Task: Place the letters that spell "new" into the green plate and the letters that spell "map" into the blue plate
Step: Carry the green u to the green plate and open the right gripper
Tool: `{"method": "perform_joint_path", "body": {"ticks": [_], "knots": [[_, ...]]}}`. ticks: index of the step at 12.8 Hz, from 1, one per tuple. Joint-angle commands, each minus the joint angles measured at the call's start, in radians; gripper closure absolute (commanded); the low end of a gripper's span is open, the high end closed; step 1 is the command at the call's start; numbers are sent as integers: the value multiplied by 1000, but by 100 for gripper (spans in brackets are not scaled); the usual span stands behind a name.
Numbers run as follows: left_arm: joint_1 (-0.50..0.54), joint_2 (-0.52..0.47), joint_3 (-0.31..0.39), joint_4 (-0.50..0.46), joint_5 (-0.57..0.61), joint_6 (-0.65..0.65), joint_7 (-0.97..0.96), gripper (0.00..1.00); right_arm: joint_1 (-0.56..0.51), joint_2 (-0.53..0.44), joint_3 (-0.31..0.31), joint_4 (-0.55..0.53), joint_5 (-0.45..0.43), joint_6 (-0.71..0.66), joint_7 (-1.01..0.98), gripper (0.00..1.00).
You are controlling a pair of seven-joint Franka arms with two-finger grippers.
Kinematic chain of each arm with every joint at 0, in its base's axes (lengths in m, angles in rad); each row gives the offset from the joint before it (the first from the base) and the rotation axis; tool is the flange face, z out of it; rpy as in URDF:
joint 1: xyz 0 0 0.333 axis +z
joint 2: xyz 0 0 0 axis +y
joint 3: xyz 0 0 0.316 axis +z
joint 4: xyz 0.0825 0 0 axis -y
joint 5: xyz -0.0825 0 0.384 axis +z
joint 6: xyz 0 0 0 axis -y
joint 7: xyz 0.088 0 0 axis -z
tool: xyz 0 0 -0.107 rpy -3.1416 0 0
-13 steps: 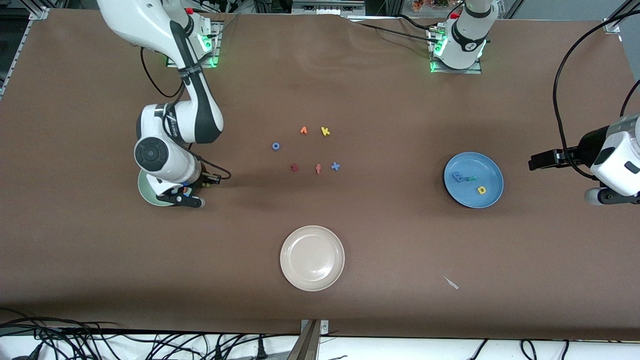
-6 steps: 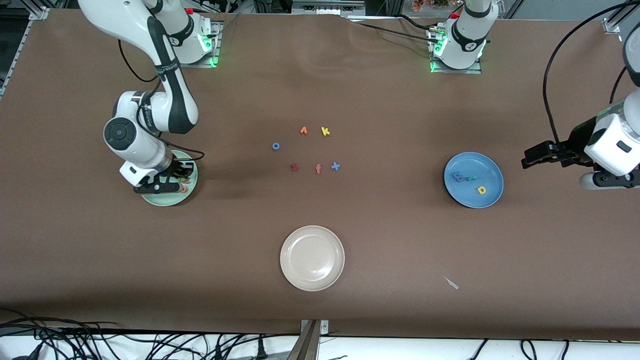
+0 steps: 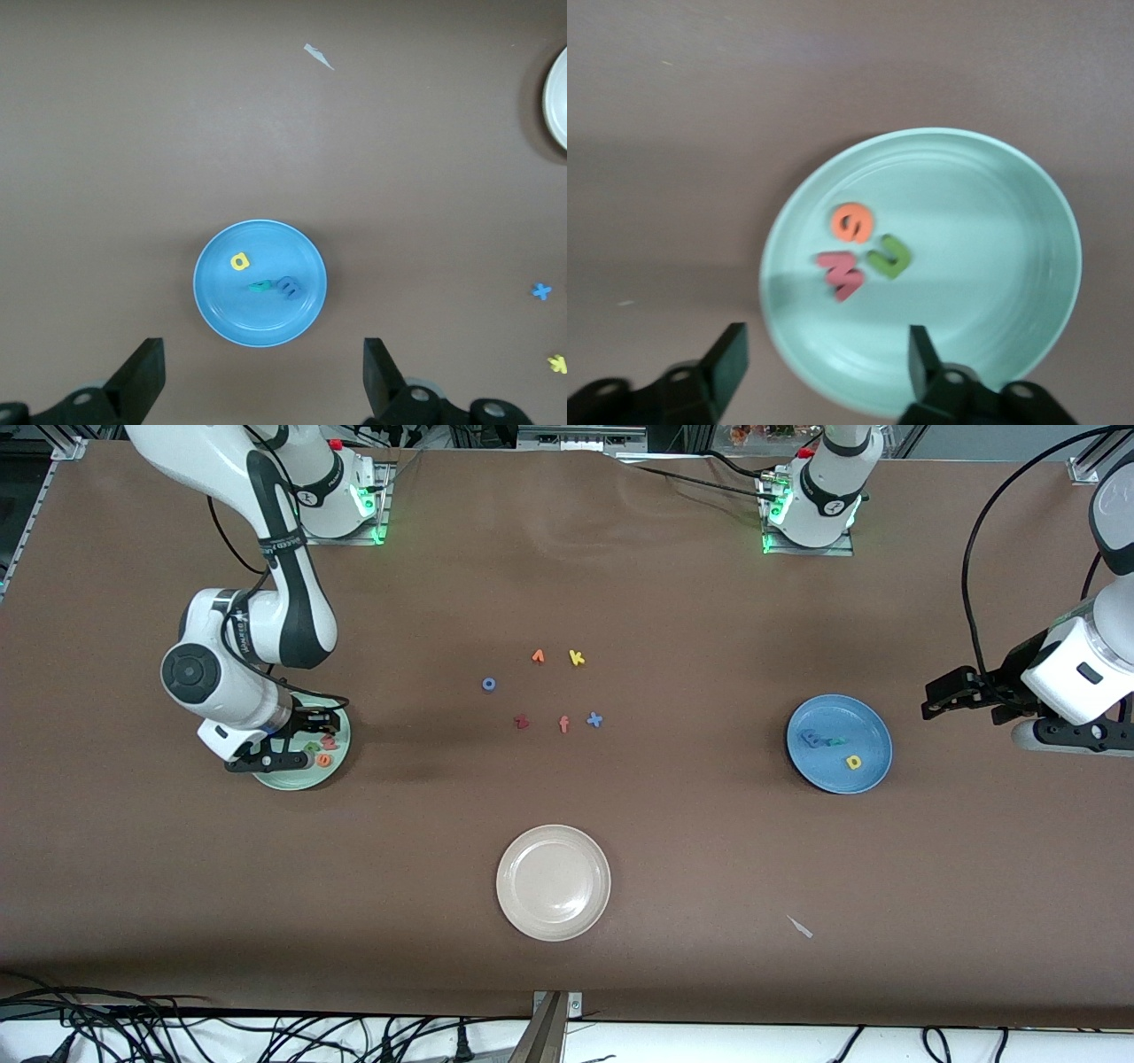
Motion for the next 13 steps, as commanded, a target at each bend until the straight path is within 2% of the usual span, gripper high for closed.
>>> {"method": "perform_joint_path", "body": {"ticks": [1, 7, 11, 12, 13], "knots": [[-3, -23, 12, -22, 30, 17, 44, 1, -2, 9, 6, 138, 2, -200, 76, 0], [-6, -20, 18, 15, 29, 15, 52, 0, -5, 3, 3, 316, -1, -467, 75, 0], [12, -10, 16, 15, 29, 17, 64, 0, -2, -8, 0, 370, -33, -527, 69, 0], [12, -10, 15, 13, 30, 16, 64, 0, -16, -40, 12, 370, -56, -540, 67, 0], [12, -9, 15, 12, 32, 16, 64, 0, -67, -71, 79, 369, -87, -538, 78, 0]]}}
